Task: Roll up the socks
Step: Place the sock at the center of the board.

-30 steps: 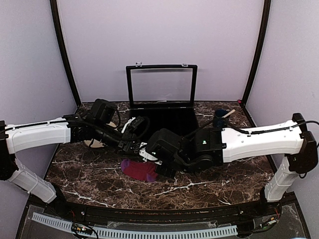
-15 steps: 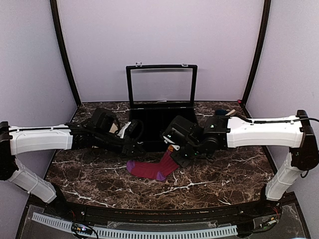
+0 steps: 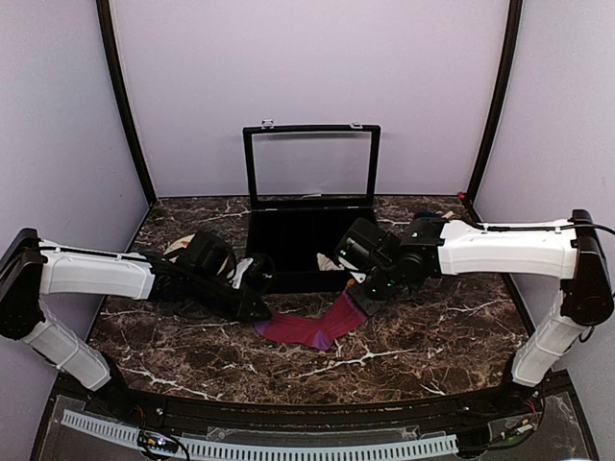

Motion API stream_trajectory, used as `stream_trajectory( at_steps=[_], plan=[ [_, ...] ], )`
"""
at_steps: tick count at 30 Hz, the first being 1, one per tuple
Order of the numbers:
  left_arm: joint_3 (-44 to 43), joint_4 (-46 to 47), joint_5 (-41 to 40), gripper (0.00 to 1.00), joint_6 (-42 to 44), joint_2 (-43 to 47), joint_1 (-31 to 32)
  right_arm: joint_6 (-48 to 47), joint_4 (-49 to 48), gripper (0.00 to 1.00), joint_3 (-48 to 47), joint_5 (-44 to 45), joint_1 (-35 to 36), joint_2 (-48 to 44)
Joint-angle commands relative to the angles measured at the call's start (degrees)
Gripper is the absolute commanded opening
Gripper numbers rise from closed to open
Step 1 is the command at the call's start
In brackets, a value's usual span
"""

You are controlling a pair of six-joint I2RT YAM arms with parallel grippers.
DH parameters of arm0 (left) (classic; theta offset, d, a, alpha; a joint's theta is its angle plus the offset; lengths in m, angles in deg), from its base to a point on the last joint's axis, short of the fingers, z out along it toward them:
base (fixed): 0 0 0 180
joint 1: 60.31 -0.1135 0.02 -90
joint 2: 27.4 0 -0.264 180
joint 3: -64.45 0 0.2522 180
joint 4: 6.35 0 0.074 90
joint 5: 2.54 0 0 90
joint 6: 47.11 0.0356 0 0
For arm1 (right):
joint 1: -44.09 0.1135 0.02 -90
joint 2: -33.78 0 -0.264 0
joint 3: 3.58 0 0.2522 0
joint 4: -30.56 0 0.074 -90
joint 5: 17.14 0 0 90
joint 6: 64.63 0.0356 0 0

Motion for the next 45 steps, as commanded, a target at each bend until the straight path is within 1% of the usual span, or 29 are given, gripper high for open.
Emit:
stream_trajectory(
  at_steps=[1,7,14,18,25,33,38,45],
  plan=[
    [1.4,0.0,-2.0,0.19,3.3,-2.0,-0.3,-1.2,0.9,0.0,-0.9,0.7,-1.7,0.4],
    [1.8,-1.5,-5.8,0.17,5.4,-5.1,-0.3,-4.4,2.4,0.0,-4.7,1.0,-2.5,3.2],
    [0.5,-2.2,-9.9,0.17,6.3,-8.4,-0.3,-5.8,3.5,0.0,-7.9,0.7,-2.5,5.3],
    [-0.5,-4.4,-10.0,0.12,6.9,-9.8,-0.3,-7.0,4.2,0.0,-9.5,1.3,-2.5,6.3],
    [1.8,-6.9,-9.7,0.08,5.8,-6.5,0.4,-8.6,5.8,0.0,-13.8,1.6,-2.5,8.3],
    [3.6,-9.2,-12.1,0.08,2.6,0.2,1.2,-9.1,7.6,0.01,-18.3,-1.5,-1.5,10.9],
    [2.1,-11.3,-14.9,0.11,1.7,2.1,1.2,-7.8,9.1,0.02,-22.7,-3.9,0.9,14.8],
    [2.9,-11.1,-15.6,0.11,-0.9,3.5,1.2,-4.7,11.3,0.03,-28.8,-5.8,4.9,19.5]
  ],
)
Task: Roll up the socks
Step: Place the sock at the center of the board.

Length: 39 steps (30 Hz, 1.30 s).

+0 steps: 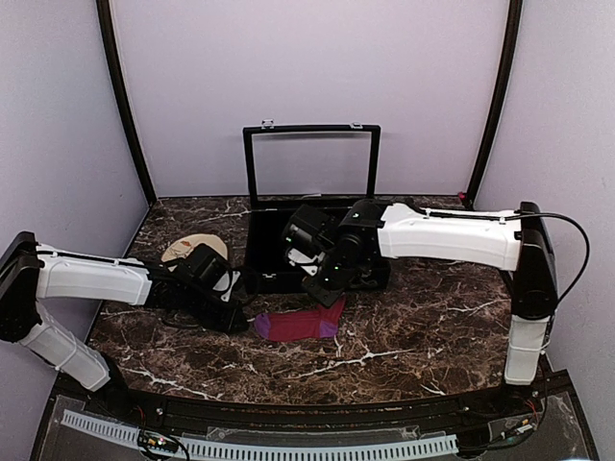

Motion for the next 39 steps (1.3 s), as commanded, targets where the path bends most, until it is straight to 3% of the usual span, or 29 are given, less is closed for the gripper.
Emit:
stream_trajectory(
  at_steps=[1,17,39],
  plan=[
    [0.4,-2.0,-1.5,0.11,-2.3,2.8,0.2,3.0,2.0,0.03,-4.5,-2.1,2.7,2.4],
    [3.2,-4.9,-2.9,0.11,-2.3,9.4,0.2,11.3,6.4,0.06,-24.1,-6.1,6.6,18.1],
    [5.7,-7.9,-3.0,0.12,-3.1,16.0,0.1,16.8,1.8,0.13,-29.5,-8.0,7.6,26.9]
  ],
)
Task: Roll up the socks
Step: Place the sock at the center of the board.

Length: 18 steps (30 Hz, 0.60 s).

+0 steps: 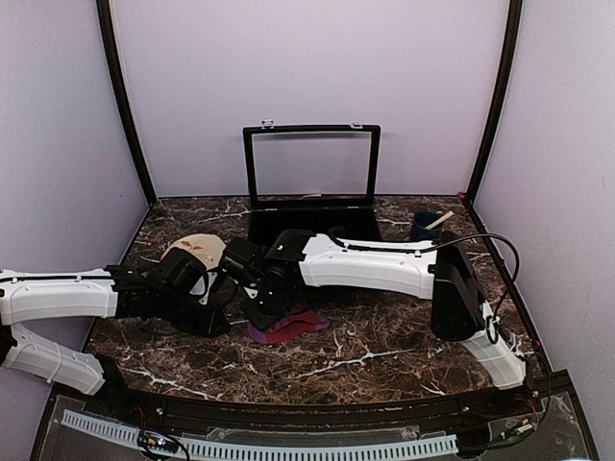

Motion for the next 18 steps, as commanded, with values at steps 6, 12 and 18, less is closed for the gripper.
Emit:
stream_trajectory(
  at_steps=[6,12,18],
  plan=[
    [0.1,-2.2,-1.1,0.12,0.4,2.3,0.1,2.0,-3.8,0.2,0.2,-2.4,0.5,2.0],
    [-0.5,-2.3,-2.0,0.13,-0.6,2.5,0.1,1.4,-4.2,0.54,0.8,-2.9,0.5,0.8],
    [-1.9,-0.3,-2.8,0.13,-2.1,3.0,0.1,0.8,-5.0,0.54,7.8,1.0,0.0,-5.9]
  ],
)
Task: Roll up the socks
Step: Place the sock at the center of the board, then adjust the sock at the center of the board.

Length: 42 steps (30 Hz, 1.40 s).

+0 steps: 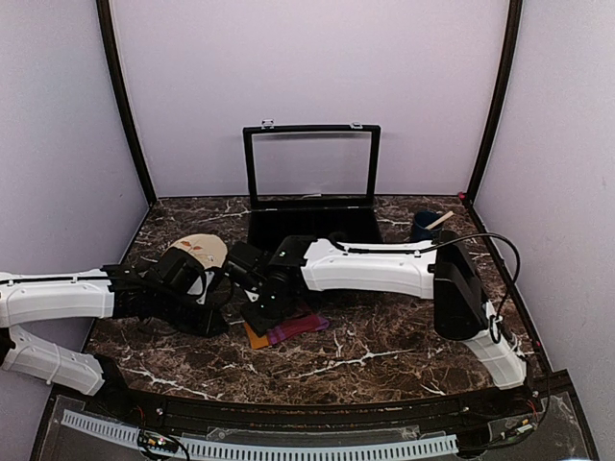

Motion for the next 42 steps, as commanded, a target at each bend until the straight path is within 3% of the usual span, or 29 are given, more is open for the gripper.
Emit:
stream_trajectory(
  at_steps=[1,5,10,16,18,33,42],
  plan=[
    [-2.1,2.8,-0.6,0.13,-1.3,1.5,0.1,0.1,-2.4,0.54,9.2,3.4,-0.3,-8.3],
    [-2.9,8.7,3.2,0.12,-1.6,-1.2,0.1,2.6,-12.9,0.5,25.5,3.3,-3.4,-19.8],
    [-5.5,13.1,6.7,0.09,-1.5,-7.2,0.4,3.9,-25.0,0.31,40.4,-1.1,-7.5,-27.7],
    [-8.4,15.5,7.9,0.04,-0.9,-12.9,0.6,5.0,-36.3,0.04,47.2,-5.6,-8.9,-28.6],
    [-8.1,16.5,8.3,0.02,-0.9,-14.8,0.6,6.1,-41.5,0.0,49.7,-7.1,-9.2,-28.4],
    [-3.0,20.7,9.3,0.0,-1.6,-19.4,0.7,20.3,-78.3,0.0,61.6,-16.0,-10.3,-21.0],
    [-0.3,18.3,7.5,0.0,-1.1,-20.8,0.7,21.9,-86.1,0.0,65.7,-9.5,-10.2,-17.7]
  ],
)
